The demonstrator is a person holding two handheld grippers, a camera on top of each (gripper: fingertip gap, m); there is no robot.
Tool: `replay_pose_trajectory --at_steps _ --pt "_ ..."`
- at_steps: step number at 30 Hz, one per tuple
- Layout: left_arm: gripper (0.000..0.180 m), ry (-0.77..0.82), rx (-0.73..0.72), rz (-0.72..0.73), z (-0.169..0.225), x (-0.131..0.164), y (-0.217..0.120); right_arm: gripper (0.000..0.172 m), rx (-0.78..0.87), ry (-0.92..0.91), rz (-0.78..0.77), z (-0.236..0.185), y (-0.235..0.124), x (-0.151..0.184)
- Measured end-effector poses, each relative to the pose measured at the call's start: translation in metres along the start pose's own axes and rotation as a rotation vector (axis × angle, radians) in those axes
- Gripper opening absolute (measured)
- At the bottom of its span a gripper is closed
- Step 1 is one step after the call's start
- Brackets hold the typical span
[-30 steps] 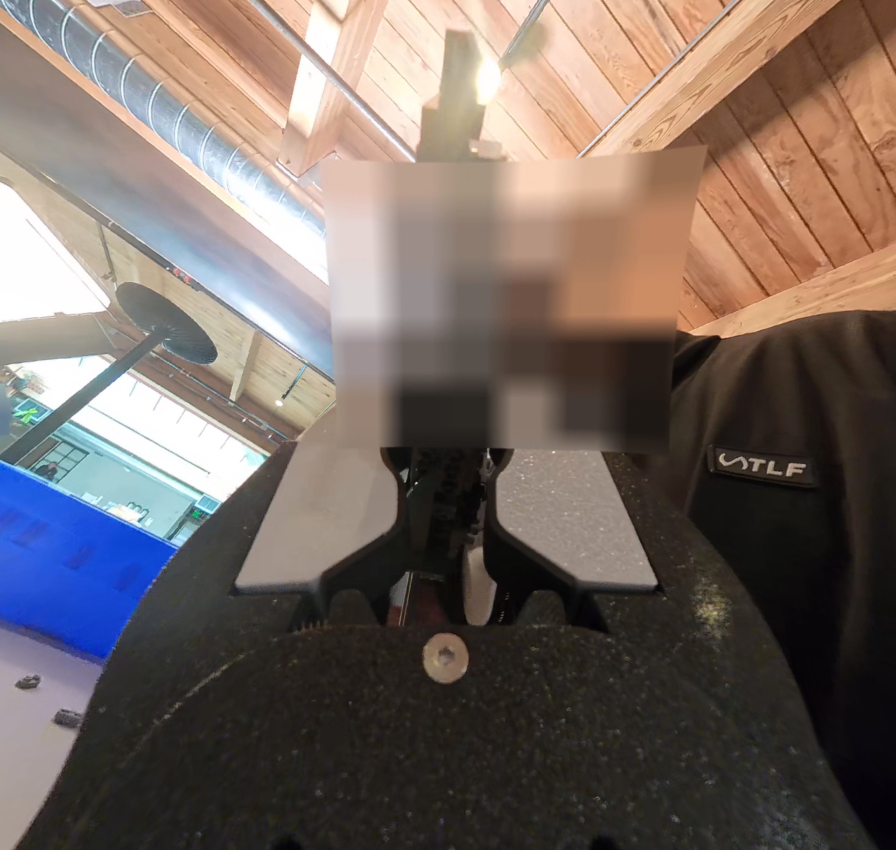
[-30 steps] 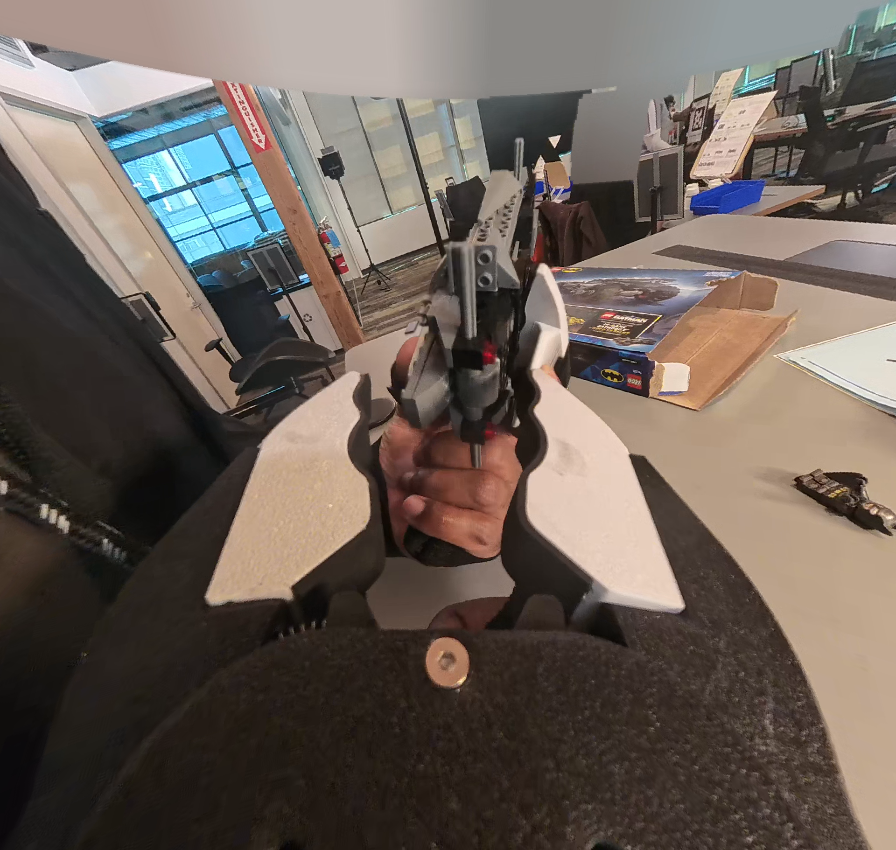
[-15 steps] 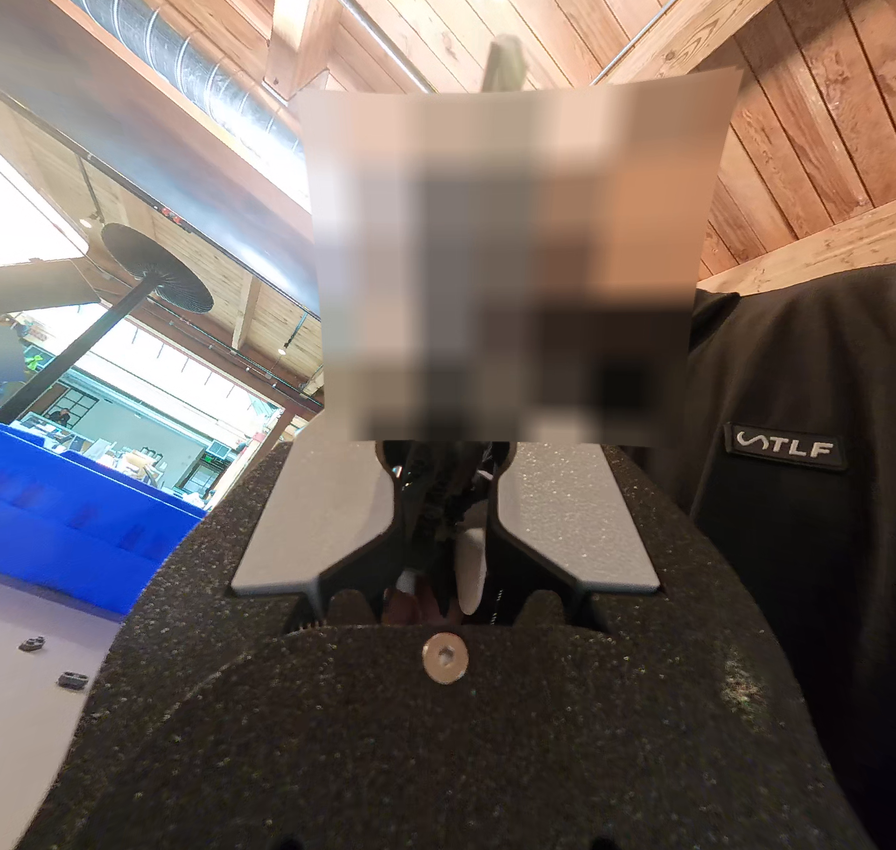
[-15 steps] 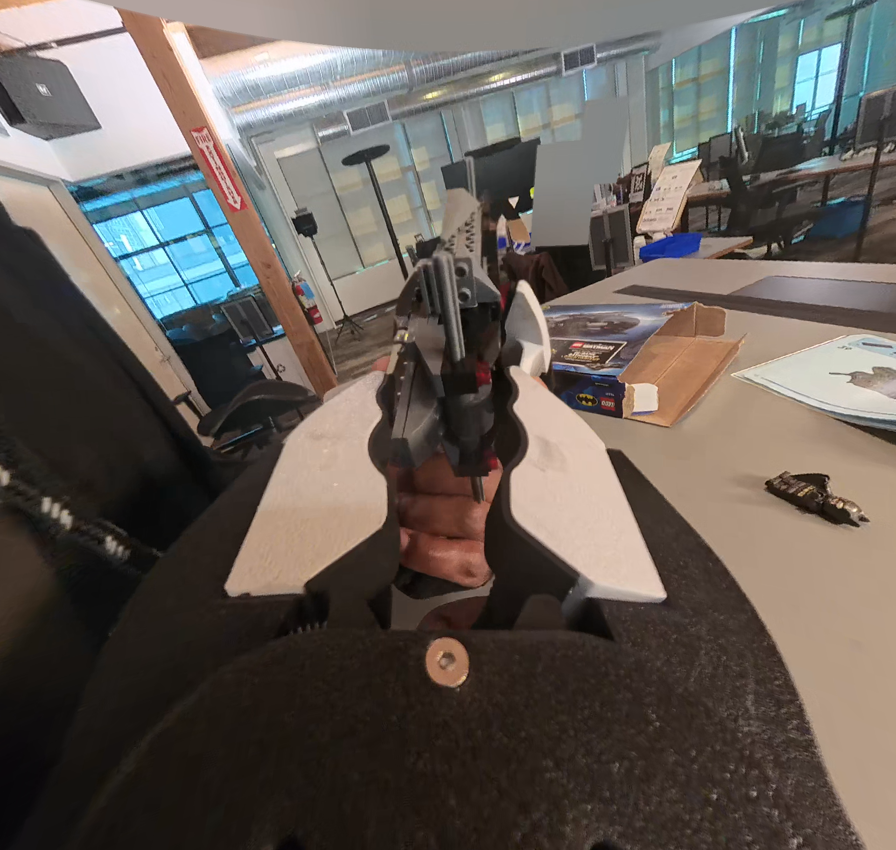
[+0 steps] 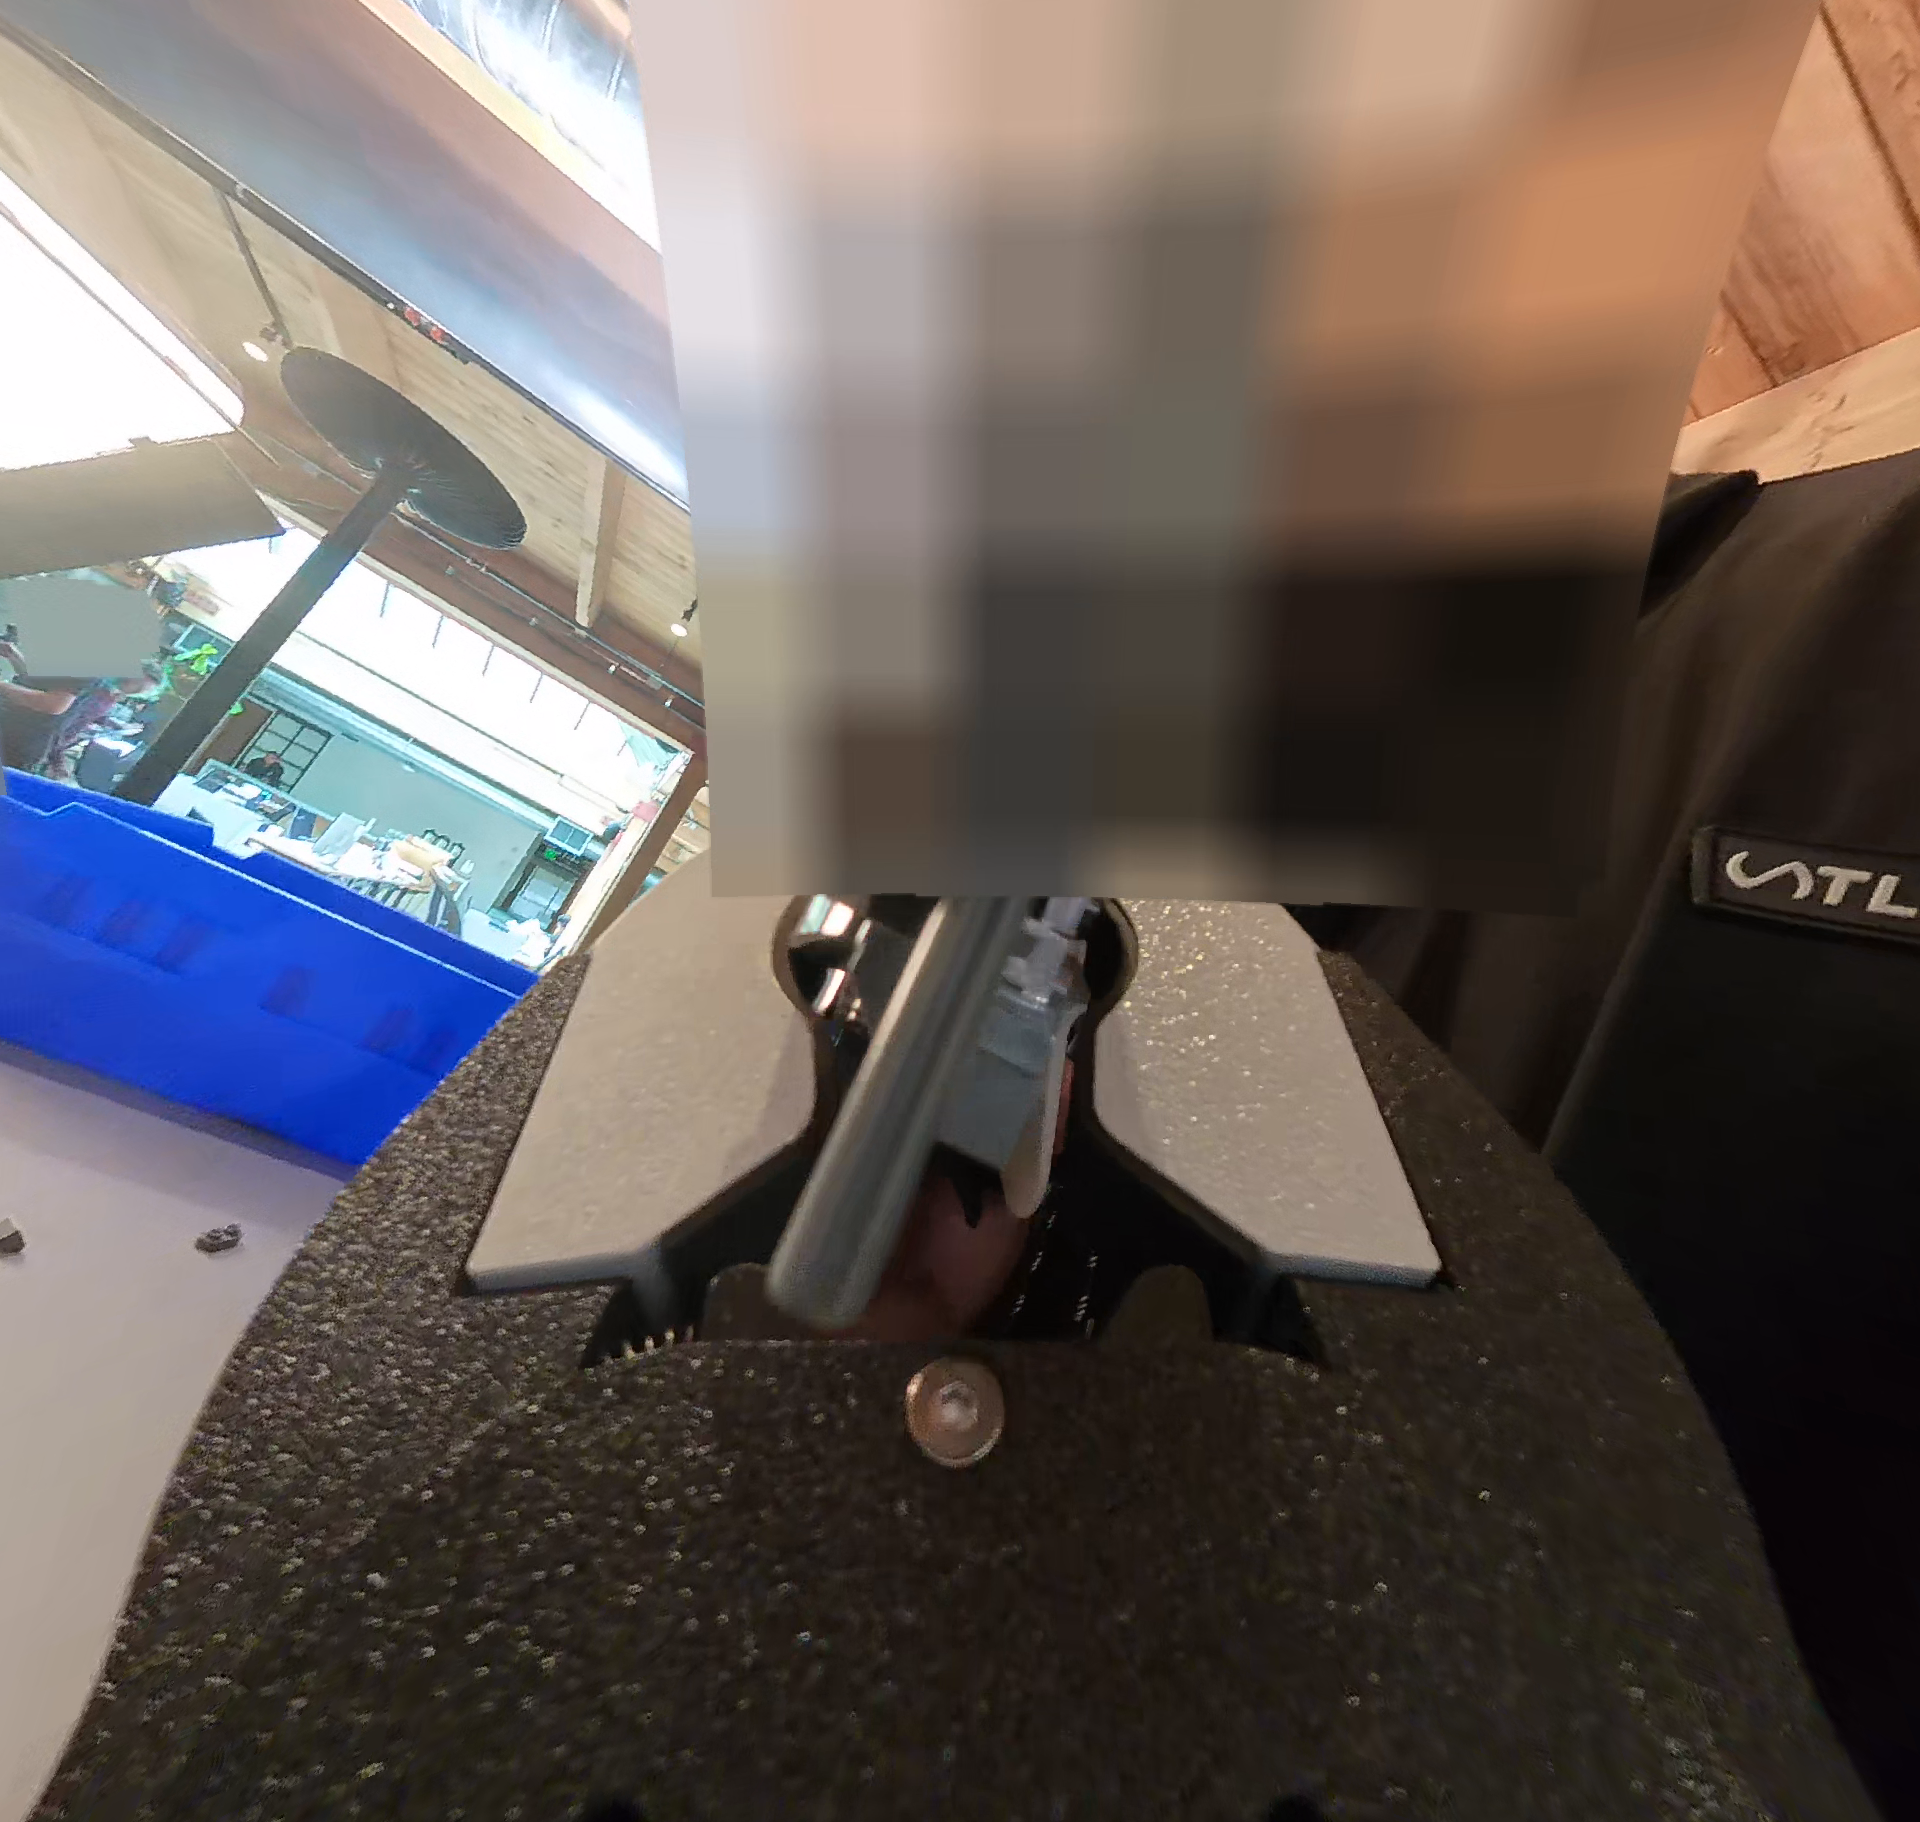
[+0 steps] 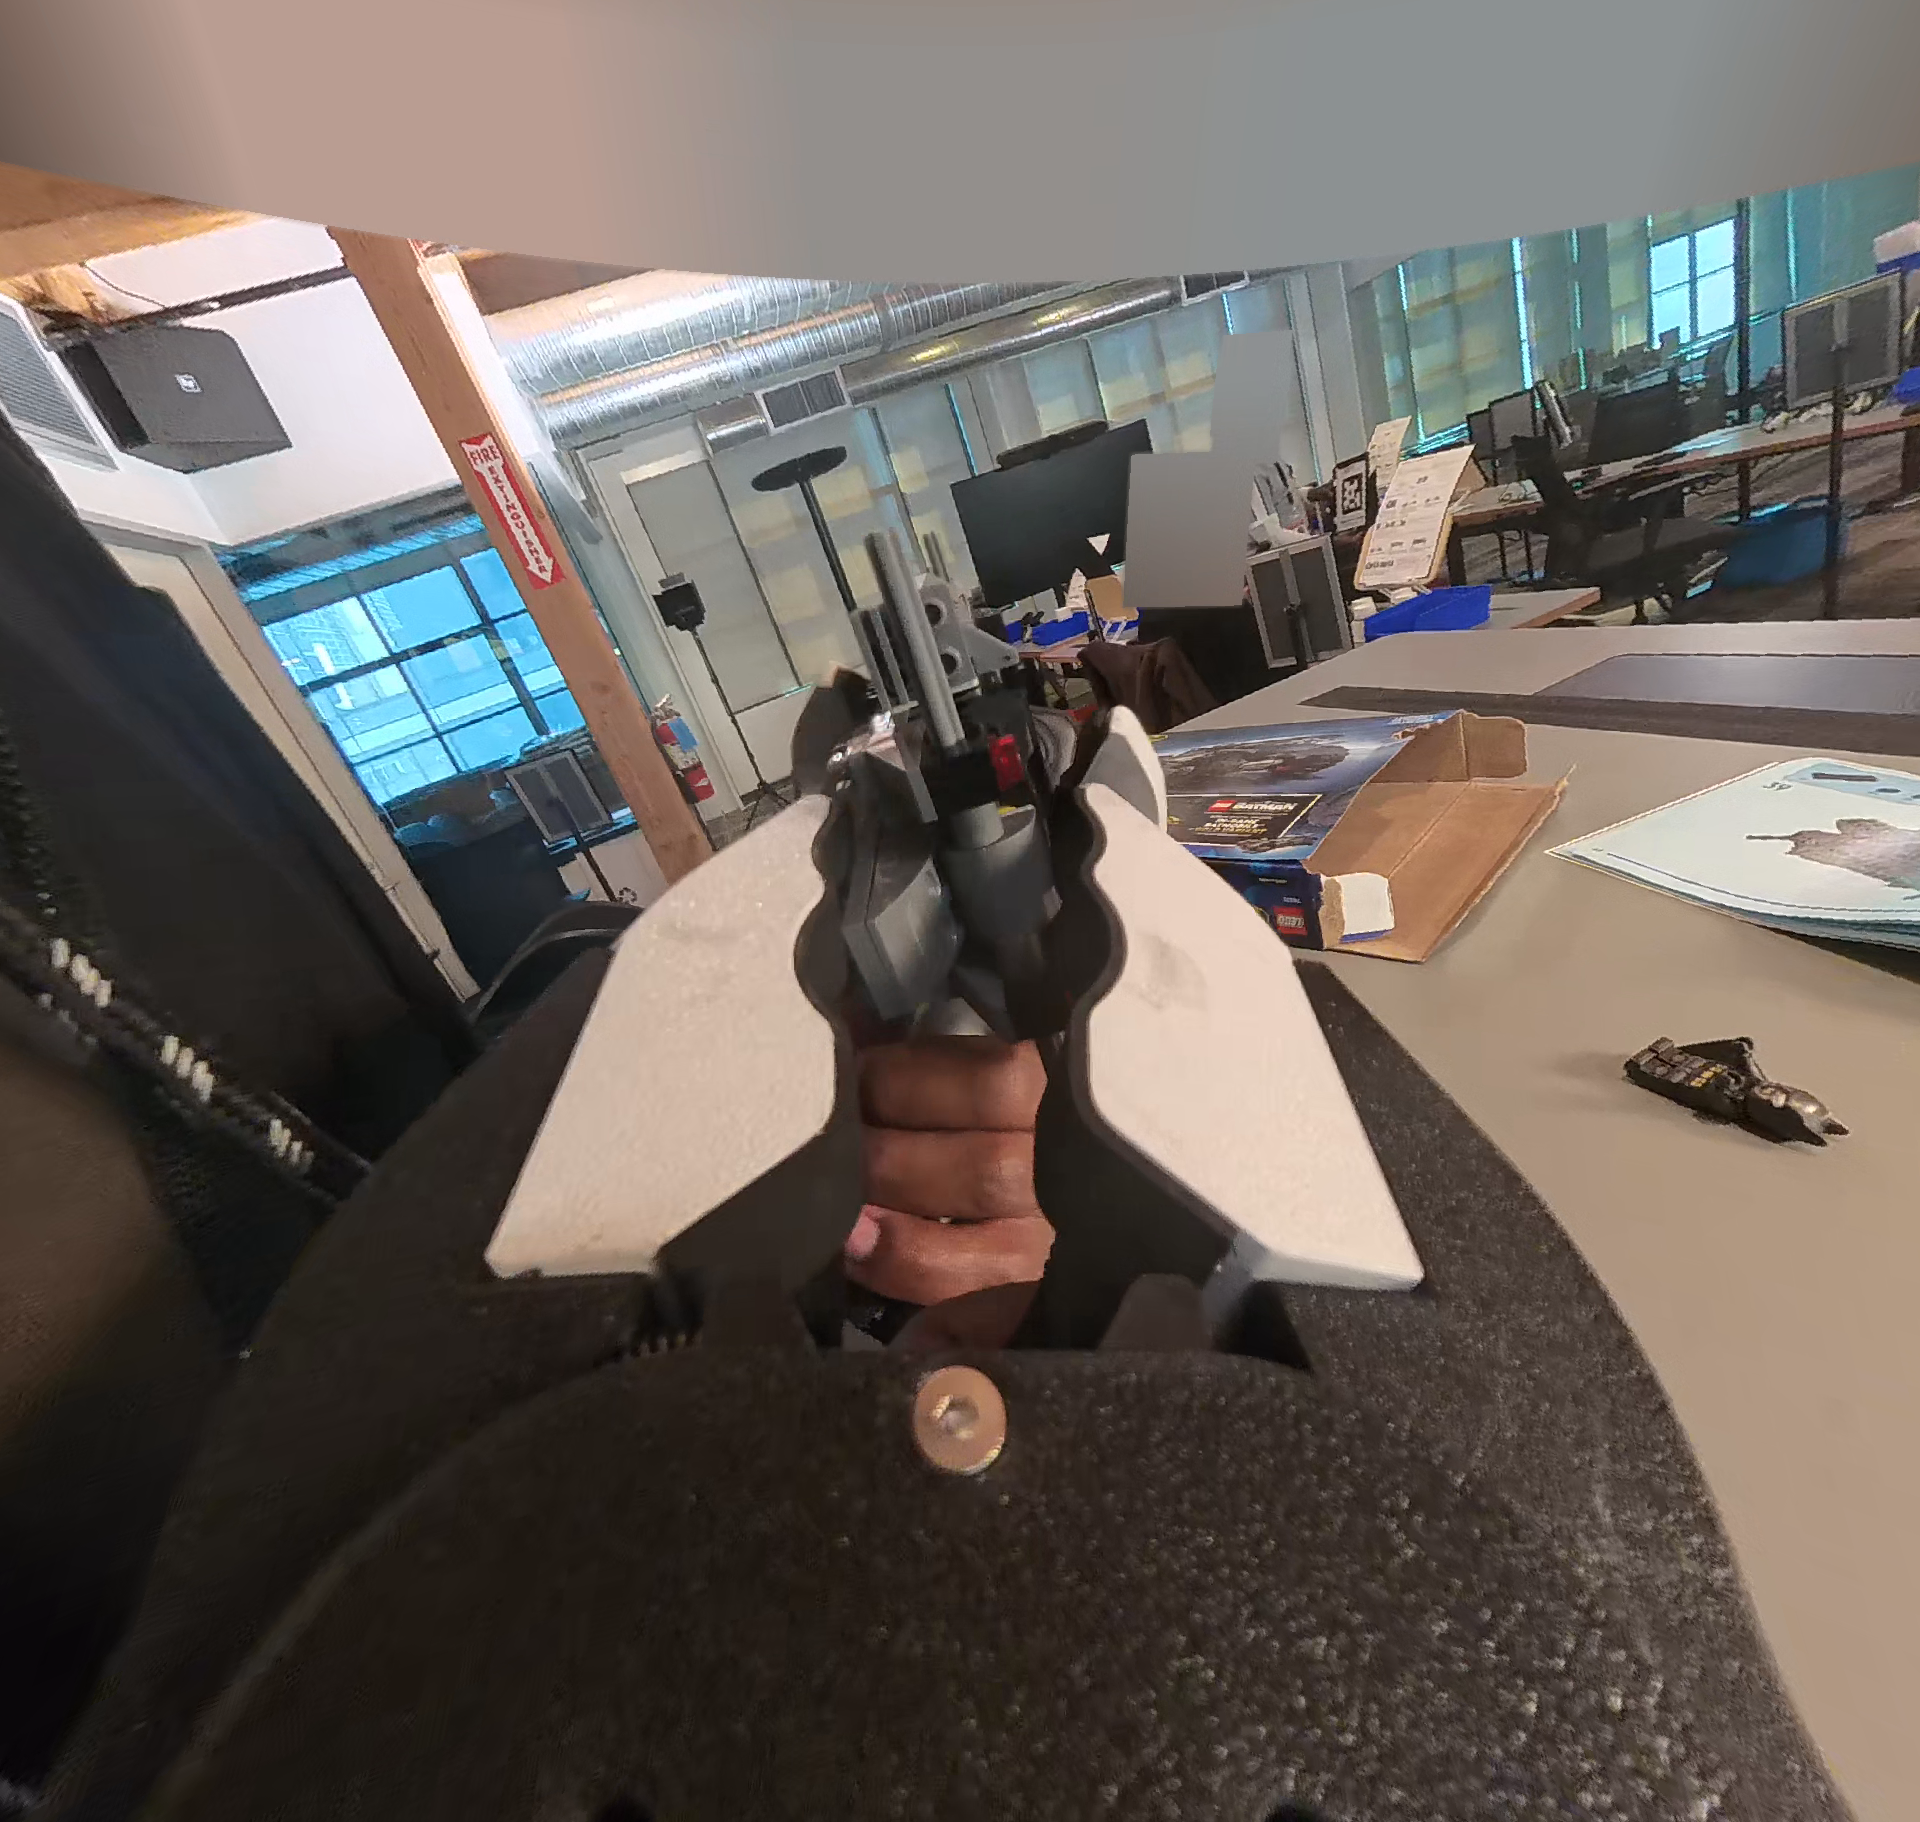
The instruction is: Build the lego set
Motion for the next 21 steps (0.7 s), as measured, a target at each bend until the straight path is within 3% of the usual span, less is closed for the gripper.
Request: replay_pose_trajectory --at_steps 12,21 --pt "0.048 0.123 -0.092 -0.118 -0.002 0.006 0.004 0.037 -0.015 0.044 0.014 0.005 -0.002 0.001" --pt "0.038 0.004 -0.214 -0.095 -0.014 -0.003 -0.004 0.042 0.013 0.14 -0.078 0.017 -0.009 0.01"
Point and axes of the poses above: each gripper's, where its closed fingertips meet, y out along the fingers, x out of its underside, z = x × y across the jaws, the point moved 4 cm from there along -y, back along the fingers, and after that the axes turned 11 degrees about -x, right-handed, at the moved point
